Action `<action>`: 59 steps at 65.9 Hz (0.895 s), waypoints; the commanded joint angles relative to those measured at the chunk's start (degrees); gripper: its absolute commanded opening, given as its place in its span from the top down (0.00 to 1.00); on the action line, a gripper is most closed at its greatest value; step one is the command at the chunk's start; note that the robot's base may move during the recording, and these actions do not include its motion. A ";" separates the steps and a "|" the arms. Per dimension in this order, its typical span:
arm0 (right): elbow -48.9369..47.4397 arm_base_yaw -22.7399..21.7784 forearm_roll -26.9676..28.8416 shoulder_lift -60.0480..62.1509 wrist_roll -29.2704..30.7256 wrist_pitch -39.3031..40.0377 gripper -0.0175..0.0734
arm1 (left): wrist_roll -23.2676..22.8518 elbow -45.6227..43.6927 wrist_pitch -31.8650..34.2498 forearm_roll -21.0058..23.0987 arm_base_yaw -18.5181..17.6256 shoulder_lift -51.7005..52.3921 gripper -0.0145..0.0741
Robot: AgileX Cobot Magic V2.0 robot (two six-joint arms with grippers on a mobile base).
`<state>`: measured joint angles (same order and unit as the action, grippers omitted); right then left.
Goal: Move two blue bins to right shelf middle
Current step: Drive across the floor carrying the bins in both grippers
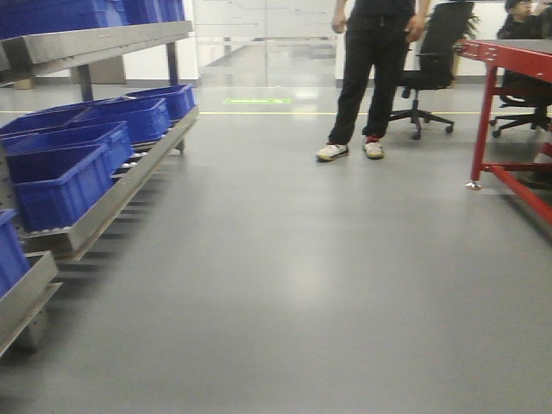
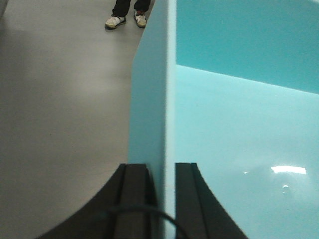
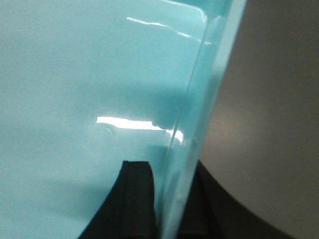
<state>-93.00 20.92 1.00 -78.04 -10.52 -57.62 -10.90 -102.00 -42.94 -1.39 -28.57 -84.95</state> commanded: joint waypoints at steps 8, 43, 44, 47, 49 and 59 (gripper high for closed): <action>-0.48 -0.21 -0.70 0.41 1.58 0.67 0.98 | -1.35 -0.78 5.37 3.19 -0.19 1.15 0.96; -0.48 -0.21 -0.70 0.41 1.58 0.67 0.98 | -1.35 -0.78 5.37 3.19 -0.19 1.15 0.96; -0.48 -0.21 -0.70 0.41 1.58 0.67 0.98 | -1.35 -0.78 5.37 3.19 -0.19 1.15 0.96; -0.48 -0.21 -0.70 0.41 1.58 0.67 0.98 | -1.35 -0.78 5.37 3.19 -0.19 1.15 0.96; -0.48 -0.21 -0.70 0.41 1.58 0.67 0.98 | -1.35 -0.78 5.37 3.19 -0.19 1.15 0.96; -0.48 -0.21 -0.70 0.41 1.58 0.67 0.98 | -1.35 -0.78 5.37 3.19 -0.19 1.15 0.96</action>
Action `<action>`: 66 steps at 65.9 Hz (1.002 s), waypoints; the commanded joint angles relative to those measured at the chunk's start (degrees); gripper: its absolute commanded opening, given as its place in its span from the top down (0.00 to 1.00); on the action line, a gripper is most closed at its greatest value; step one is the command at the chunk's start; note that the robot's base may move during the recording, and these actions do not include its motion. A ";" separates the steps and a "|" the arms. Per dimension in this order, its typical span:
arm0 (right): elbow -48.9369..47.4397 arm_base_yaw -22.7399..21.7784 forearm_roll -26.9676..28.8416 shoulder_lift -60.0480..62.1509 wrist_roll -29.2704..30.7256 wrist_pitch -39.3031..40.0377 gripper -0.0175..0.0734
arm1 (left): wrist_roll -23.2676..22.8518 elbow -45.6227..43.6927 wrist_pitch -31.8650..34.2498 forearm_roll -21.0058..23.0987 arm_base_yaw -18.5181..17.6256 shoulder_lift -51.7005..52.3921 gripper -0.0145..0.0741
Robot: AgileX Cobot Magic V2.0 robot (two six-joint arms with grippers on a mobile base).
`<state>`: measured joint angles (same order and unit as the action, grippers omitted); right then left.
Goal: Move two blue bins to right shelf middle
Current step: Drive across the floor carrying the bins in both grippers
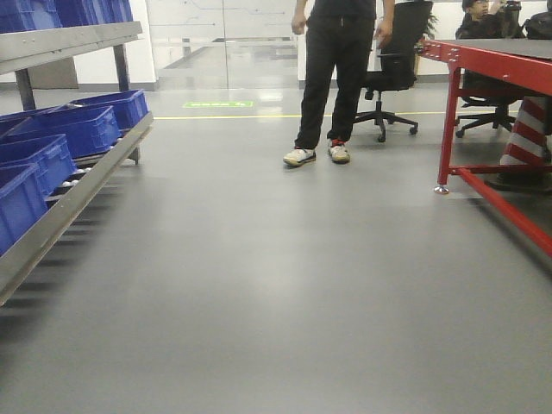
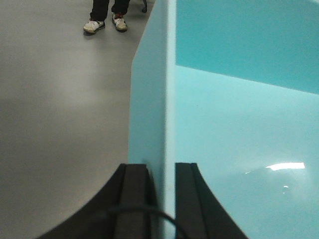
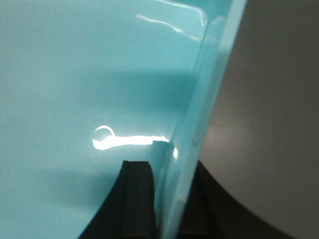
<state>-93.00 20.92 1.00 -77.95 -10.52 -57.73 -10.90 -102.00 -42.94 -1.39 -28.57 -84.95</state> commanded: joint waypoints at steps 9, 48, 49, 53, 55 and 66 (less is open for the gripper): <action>-0.48 -0.21 -0.70 0.32 1.58 0.78 0.98 | -1.35 -0.78 5.37 3.19 -0.19 1.15 0.96; -0.48 -0.21 -0.70 0.32 1.58 0.78 0.98 | -1.35 -0.78 5.37 2.14 -0.19 1.15 0.96; -0.48 -0.21 -0.70 0.32 1.58 0.78 0.98 | -1.35 -0.78 5.37 2.14 -0.19 1.15 0.96; -0.48 -0.21 -0.70 0.32 1.58 0.78 0.98 | -1.35 -0.78 5.37 2.14 -0.19 1.15 0.96; -0.48 -0.21 -0.70 0.32 1.58 0.78 0.98 | -1.35 -0.78 5.37 2.14 -0.19 1.15 0.96; -0.48 -0.21 -0.70 0.32 1.58 0.78 0.98 | -1.35 -0.78 5.37 2.14 -0.19 1.15 0.96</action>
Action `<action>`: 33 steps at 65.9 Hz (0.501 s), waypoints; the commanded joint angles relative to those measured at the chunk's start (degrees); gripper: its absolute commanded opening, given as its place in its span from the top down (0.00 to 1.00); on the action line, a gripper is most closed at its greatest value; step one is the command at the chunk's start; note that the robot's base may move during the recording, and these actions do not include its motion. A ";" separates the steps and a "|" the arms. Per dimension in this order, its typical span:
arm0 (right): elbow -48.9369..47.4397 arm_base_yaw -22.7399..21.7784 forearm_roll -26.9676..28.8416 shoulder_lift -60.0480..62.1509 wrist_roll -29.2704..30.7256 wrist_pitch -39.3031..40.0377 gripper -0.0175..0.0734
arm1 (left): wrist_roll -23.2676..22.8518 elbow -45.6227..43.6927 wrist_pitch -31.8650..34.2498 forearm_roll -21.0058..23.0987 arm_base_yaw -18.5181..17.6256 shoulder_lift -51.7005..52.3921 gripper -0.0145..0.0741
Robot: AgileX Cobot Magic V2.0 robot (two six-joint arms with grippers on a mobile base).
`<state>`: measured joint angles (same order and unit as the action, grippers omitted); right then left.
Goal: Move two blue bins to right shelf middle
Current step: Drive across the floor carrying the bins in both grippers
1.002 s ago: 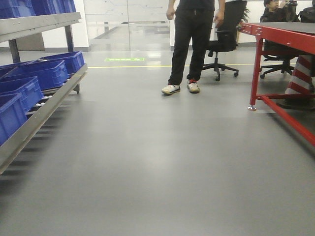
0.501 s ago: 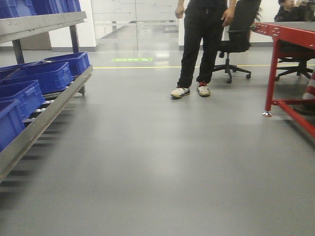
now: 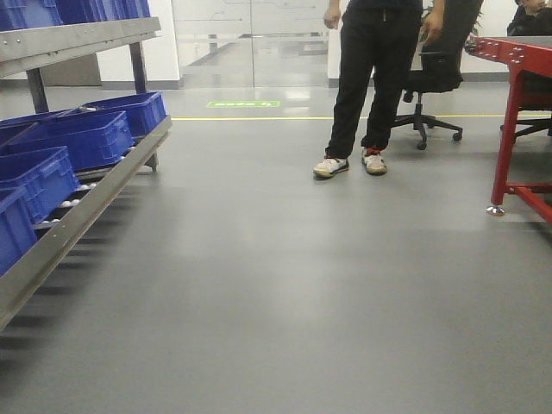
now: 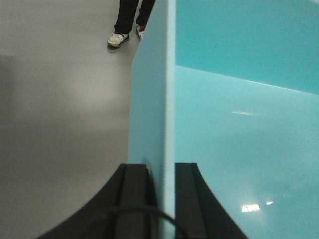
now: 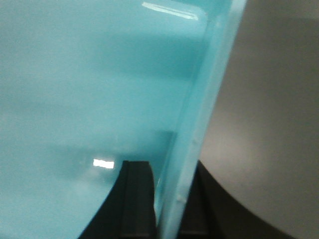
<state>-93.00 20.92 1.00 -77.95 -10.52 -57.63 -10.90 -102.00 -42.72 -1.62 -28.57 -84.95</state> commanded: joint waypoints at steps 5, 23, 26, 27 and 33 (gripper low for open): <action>-0.48 -0.21 -0.70 0.32 1.58 0.68 0.98 | -1.35 -0.78 5.15 2.36 -0.19 1.15 0.96; -0.48 -0.21 -0.70 0.32 1.58 0.68 0.98 | -1.35 -0.78 5.15 2.38 -0.19 1.04 0.96; -0.48 -0.21 -0.70 0.32 1.58 0.68 0.98 | -1.35 -0.78 5.15 2.38 -0.19 1.04 0.96; -0.48 -0.21 -0.70 0.32 1.58 0.68 0.98 | -1.35 -0.78 5.15 2.38 -0.19 1.04 0.96; -0.48 -0.21 -0.70 0.32 1.58 0.68 0.98 | -1.35 -0.78 5.15 2.38 -0.19 1.04 0.96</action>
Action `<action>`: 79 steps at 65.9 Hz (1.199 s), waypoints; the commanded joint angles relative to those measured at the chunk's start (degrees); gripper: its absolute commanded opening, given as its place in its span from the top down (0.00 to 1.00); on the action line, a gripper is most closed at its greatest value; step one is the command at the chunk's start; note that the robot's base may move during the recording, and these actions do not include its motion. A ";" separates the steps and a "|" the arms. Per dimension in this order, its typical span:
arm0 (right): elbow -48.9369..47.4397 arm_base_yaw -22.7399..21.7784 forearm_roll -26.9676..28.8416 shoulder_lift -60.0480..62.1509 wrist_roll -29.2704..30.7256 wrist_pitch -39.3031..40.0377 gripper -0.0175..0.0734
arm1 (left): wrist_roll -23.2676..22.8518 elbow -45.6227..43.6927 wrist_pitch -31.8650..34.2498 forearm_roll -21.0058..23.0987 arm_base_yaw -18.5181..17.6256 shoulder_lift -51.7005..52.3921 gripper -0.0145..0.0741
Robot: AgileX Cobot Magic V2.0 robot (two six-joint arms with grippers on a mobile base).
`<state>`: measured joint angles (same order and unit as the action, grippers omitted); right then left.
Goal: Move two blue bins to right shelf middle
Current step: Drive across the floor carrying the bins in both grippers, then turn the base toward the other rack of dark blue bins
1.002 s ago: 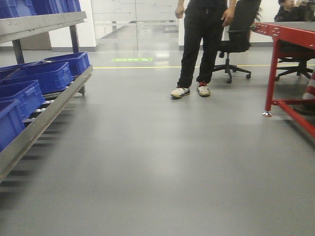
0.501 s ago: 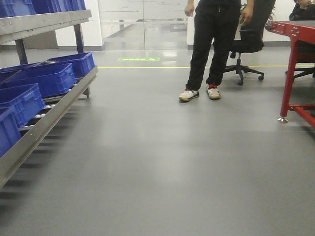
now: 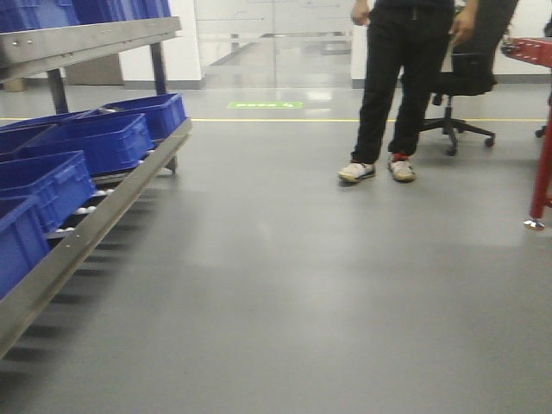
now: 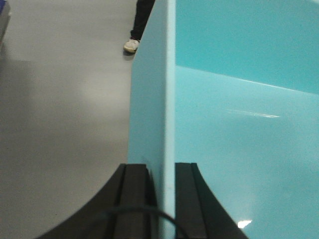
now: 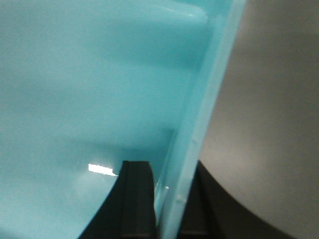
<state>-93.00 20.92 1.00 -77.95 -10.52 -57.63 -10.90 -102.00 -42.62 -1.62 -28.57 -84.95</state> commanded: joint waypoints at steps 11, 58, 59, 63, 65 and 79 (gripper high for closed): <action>-0.48 -0.21 -0.70 0.32 1.58 0.68 0.98 | -1.35 -0.78 5.04 2.38 -0.19 1.04 0.96; -0.48 -0.21 -0.70 0.32 1.58 0.68 0.98 | -1.35 -0.78 5.04 2.38 -0.19 1.04 0.96; -0.48 -0.21 -0.70 0.32 1.58 0.68 0.98 | -1.35 -0.78 5.04 2.38 -0.19 1.04 0.96; -0.48 -0.21 -0.70 0.32 1.58 0.68 0.98 | -1.35 -0.78 5.04 2.38 -0.19 1.04 0.96; -0.48 -0.21 -0.70 0.32 1.58 0.68 0.98 | -1.35 -0.78 5.04 2.38 -0.19 1.04 0.96; -0.48 -0.21 -0.70 0.32 1.58 0.68 0.98 | -1.35 -0.78 5.04 2.38 -0.19 1.04 0.96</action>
<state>-93.00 20.92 1.00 -77.95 -10.52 -57.63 -10.90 -102.00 -42.62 -1.62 -28.57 -84.95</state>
